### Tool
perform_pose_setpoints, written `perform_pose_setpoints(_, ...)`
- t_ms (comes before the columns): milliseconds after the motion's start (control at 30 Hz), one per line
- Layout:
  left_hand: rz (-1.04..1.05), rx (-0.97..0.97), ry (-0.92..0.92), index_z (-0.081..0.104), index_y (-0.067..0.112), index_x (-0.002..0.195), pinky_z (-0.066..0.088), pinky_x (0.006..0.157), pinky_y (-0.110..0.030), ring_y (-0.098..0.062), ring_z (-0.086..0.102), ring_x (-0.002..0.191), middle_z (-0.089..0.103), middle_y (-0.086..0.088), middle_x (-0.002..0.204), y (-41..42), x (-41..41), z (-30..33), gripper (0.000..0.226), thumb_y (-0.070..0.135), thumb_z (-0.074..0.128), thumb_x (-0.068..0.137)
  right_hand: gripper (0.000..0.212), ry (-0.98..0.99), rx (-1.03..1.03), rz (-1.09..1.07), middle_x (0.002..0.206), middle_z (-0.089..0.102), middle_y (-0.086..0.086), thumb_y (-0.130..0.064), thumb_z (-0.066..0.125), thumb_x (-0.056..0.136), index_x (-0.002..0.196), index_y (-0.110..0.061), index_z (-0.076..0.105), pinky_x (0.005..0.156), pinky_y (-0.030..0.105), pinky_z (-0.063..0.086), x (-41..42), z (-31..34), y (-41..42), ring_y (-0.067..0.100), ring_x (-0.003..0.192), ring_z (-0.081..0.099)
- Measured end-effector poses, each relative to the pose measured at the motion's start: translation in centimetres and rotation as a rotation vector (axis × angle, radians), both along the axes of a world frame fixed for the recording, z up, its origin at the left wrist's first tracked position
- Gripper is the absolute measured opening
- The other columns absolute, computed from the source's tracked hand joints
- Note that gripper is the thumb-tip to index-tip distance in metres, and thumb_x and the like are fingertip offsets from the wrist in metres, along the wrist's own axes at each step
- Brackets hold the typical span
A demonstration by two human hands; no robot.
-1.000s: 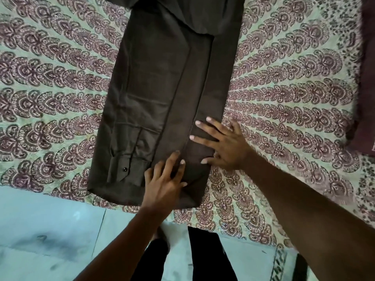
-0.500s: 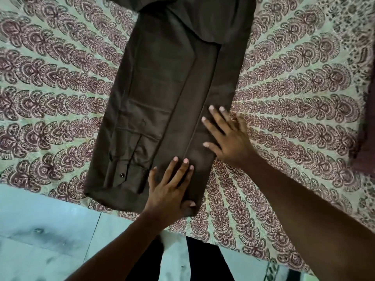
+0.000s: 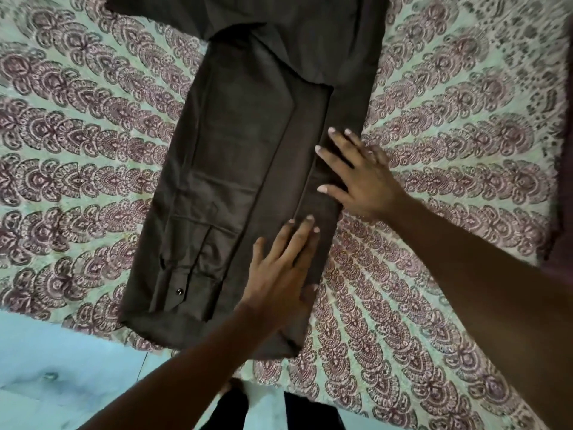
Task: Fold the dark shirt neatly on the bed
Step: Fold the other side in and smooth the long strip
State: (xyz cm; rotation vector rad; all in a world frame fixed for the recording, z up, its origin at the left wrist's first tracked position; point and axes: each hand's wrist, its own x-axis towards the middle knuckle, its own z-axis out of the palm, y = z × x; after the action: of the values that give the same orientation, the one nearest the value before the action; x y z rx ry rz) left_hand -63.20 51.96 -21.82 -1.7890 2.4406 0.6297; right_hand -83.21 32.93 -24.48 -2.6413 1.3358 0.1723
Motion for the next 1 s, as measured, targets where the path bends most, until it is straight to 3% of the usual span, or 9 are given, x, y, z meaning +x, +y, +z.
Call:
perform_pose_setpoints(67,-0.099,0.042,-0.009,0.006,0.019,0.167,0.018,0.122,-0.063,-0.025,-0.002,0.162,-0.01,0.001,0.175,-2.3,0.1,-1.3,0.127,0.069,0.072,0.071,0.075,0.013,0.035,0.064,0.176,0.007,0.0,-0.072,0.03,0.1,0.164,-0.033,0.023,0.118,0.061,0.026,-0.5,-0.6,-0.2,0.026,0.161,0.012)
perform_pose_setpoints(167,-0.158,0.105,-0.093,-0.011,0.021,0.166,-0.005,0.122,-0.066,-0.021,-0.02,0.16,-0.024,0.006,0.172,-4.7,0.5,-3.0,0.147,0.084,0.07,0.06,0.079,0.08,0.049,0.114,0.176,0.003,-0.007,-0.08,0.021,0.096,0.165,-0.042,0.013,0.12,0.062,0.023,-1.8,-1.7,-2.7,0.02,0.162,0.011)
perform_pose_setpoints(267,-0.148,0.108,-0.101,-0.009,0.023,0.166,0.001,0.118,-0.069,-0.02,-0.016,0.161,-0.023,0.008,0.172,-4.9,0.5,-3.7,0.152,0.087,0.071,0.052,0.081,0.077,0.062,0.002,0.175,-0.002,-0.012,-0.085,0.014,0.092,0.163,-0.047,0.003,0.118,0.065,0.021,-2.6,-1.8,-6.8,0.017,0.162,0.007)
perform_pose_setpoints(367,-0.127,0.039,-0.078,0.029,0.022,0.163,0.023,0.108,-0.066,-0.025,0.025,0.157,0.018,0.006,0.173,-5.6,0.2,-3.0,0.136,0.089,0.067,0.051,0.084,0.11,0.073,-0.079,0.175,-0.002,-0.01,-0.086,0.01,0.09,0.163,-0.045,0.002,0.117,0.066,0.021,-2.4,-1.3,-10.1,0.02,0.162,0.008)
perform_pose_setpoints(467,-0.032,-0.191,0.082,0.065,0.024,0.131,0.034,0.097,-0.054,-0.024,0.058,0.123,0.057,0.008,0.141,-8.6,-0.6,-2.4,0.076,0.074,0.064,0.074,0.084,0.131,0.074,-0.059,0.176,0.005,-0.004,-0.082,0.01,0.092,0.165,-0.039,0.011,0.118,0.067,0.022,-1.9,-1.0,-10.7,0.024,0.161,0.012)
perform_pose_setpoints(567,0.058,-0.291,0.155,0.064,0.019,0.129,0.042,0.091,-0.046,-0.028,0.059,0.117,0.056,0.0,0.14,-14.6,-2.5,-2.5,0.046,0.044,0.059,0.09,0.073,0.112,0.086,-0.036,0.176,0.006,-0.004,-0.069,0.012,0.1,0.165,-0.036,0.015,0.118,0.066,0.021,-2.5,-0.9,-11.7,0.02,0.162,0.008)
perform_pose_setpoints(667,0.077,-0.266,0.077,0.05,0.011,0.15,0.041,0.107,-0.05,-0.029,0.044,0.146,0.042,-0.007,0.162,-20.1,-3.4,-4.4,0.062,0.043,0.051,0.096,0.06,0.08,0.078,-0.008,0.175,0.006,-0.008,-0.054,0.025,0.108,0.165,-0.036,0.017,0.12,0.062,0.019,-3.4,-1.5,-13.4,0.016,0.162,0.009)
perform_pose_setpoints(800,0.018,-0.23,-0.019,0.028,0.016,0.164,0.022,0.125,-0.049,-0.018,0.013,0.161,0.015,-0.001,0.175,-21.0,-2.3,-6.7,0.072,0.054,0.036,0.103,0.072,0.097,0.036,0.044,0.175,0.008,-0.007,-0.067,0.015,0.1,0.165,-0.036,0.015,0.118,0.061,0.021,-3.9,-1.7,-16.0,0.017,0.161,0.013)
perform_pose_setpoints(1000,0.034,-0.201,0.009,0.027,0.018,0.164,0.021,0.126,-0.047,-0.014,0.012,0.161,0.011,0.002,0.175,-21.6,-2.6,-7.0,0.073,0.054,0.04,0.102,0.086,0.14,0.051,-0.023,0.175,-0.003,-0.013,-0.086,0.005,0.089,0.164,-0.044,0.0,0.118,0.072,0.014,-4.0,-2.1,-22.9,0.019,0.162,0.007)
